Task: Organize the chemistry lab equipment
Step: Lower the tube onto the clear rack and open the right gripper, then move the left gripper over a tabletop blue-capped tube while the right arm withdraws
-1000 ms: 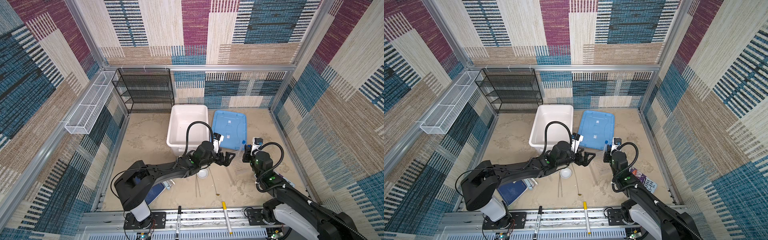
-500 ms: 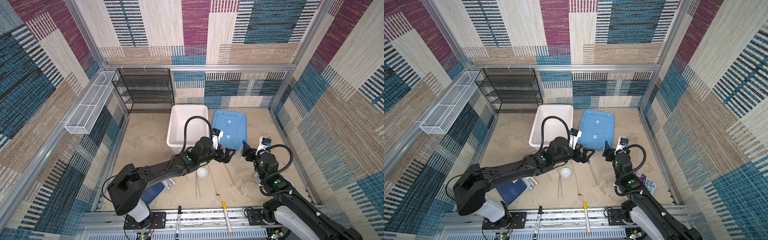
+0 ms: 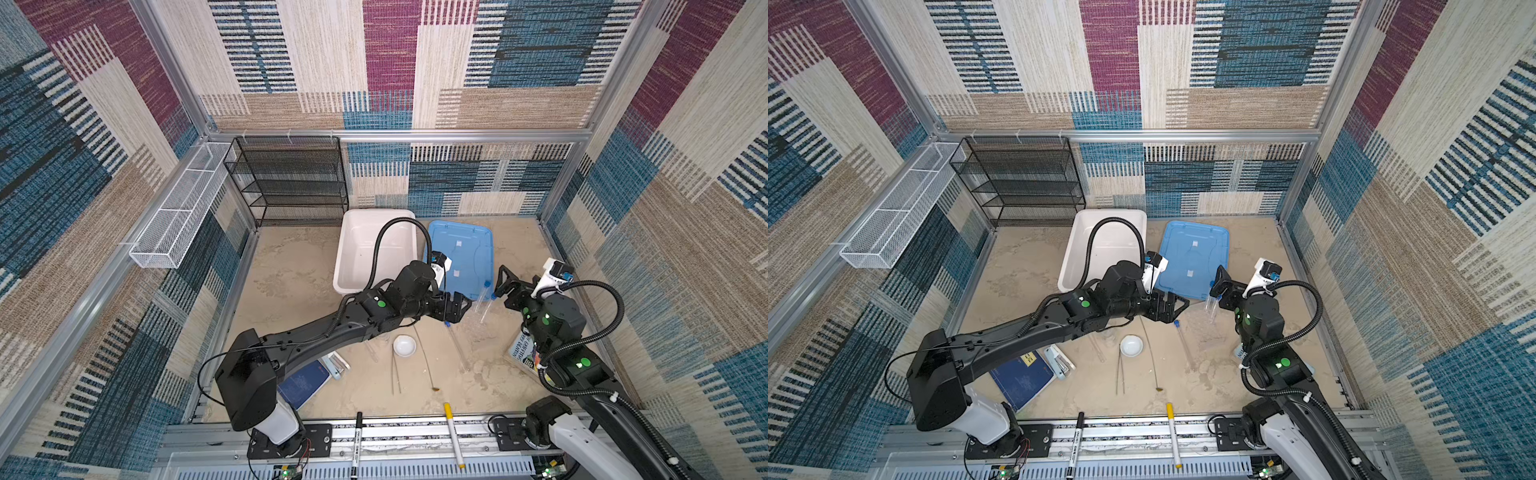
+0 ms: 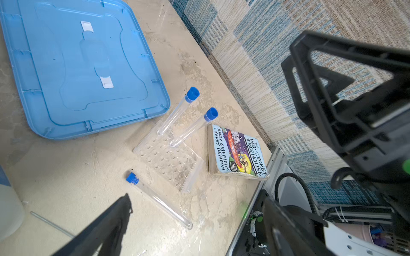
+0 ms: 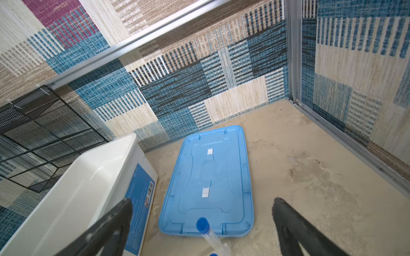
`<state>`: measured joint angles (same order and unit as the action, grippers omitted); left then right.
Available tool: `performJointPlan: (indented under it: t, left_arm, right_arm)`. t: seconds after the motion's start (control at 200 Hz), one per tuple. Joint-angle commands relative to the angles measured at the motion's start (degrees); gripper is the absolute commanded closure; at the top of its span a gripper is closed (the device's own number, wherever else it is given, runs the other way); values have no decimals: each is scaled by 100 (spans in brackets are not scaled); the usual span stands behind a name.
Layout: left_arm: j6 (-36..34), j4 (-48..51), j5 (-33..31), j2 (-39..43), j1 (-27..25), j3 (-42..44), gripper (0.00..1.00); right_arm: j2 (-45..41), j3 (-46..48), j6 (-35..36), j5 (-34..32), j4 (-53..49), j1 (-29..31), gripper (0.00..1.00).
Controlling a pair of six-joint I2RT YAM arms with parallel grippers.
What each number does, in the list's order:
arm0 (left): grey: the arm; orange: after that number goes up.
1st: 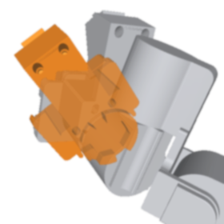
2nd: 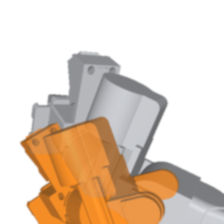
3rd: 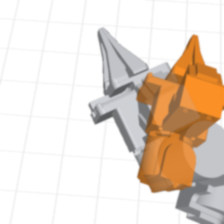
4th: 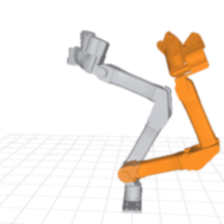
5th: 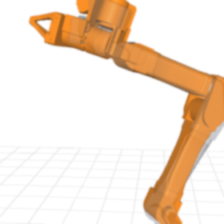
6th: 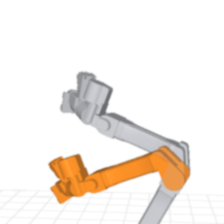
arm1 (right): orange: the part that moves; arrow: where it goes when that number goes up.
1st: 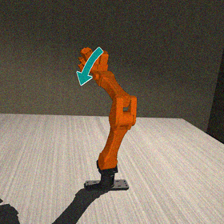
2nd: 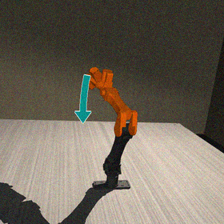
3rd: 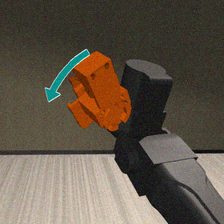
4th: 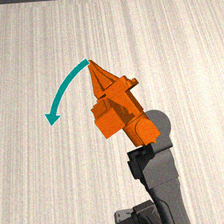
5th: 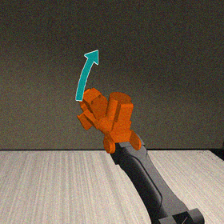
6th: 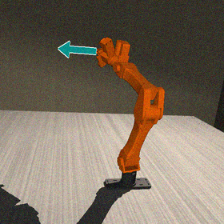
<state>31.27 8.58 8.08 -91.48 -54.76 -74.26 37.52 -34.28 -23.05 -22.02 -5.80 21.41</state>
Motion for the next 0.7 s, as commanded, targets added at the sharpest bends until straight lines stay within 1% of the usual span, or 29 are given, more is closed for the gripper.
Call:
performJointPlan:
  t: [0.0,0.085,0.175,0.22,0.31,0.341,0.356,0.386,0.466,0.566,0.611,0.696]
  left_arm:
    - [-191,667,45,-254,25,-438,11]
    - [-117,781,295,-549,98,-674,14]
    - [-57,834,508,-703,239,-783,19]
    - [-152,932,482,-735,281,-851,21]
    - [-294,1208,184,-810,291,-1015,23]
    - [-257,1240,183,-873,291,-1056,24]
    - [-239,1256,200,-908,291,-1088,26]
    - [-187,1332,258,-1056,285,-1216,27]
    - [-191,1732,473,-1495,325,-1936,29]
    - [-265,2032,205,-1868,342,-2758,29]
    - [-211,2256,215,-2047,363,-3131,30]
    - [-120,3050,260,-2463,376,-3960,31]
  right_arm:
    - [231,-193,183,194,-33,4,1]
    - [511,-371,216,7,-35,9,1]
    - [608,-364,121,-245,20,-5,1]
    - [587,-342,237,-190,69,-7,1]
    - [455,-474,475,-71,-144,-11,1]
    - [390,-515,543,13,-255,-13,1]
    - [349,-530,570,56,-312,-14,1]
    - [287,-548,615,124,-414,-13,1]
    - [185,-467,685,175,-570,-14,1]
    - [373,-513,870,302,-629,-14,1]
    - [541,-684,899,368,-738,-11,1]
    - [783,-914,860,524,-848,-14,1]
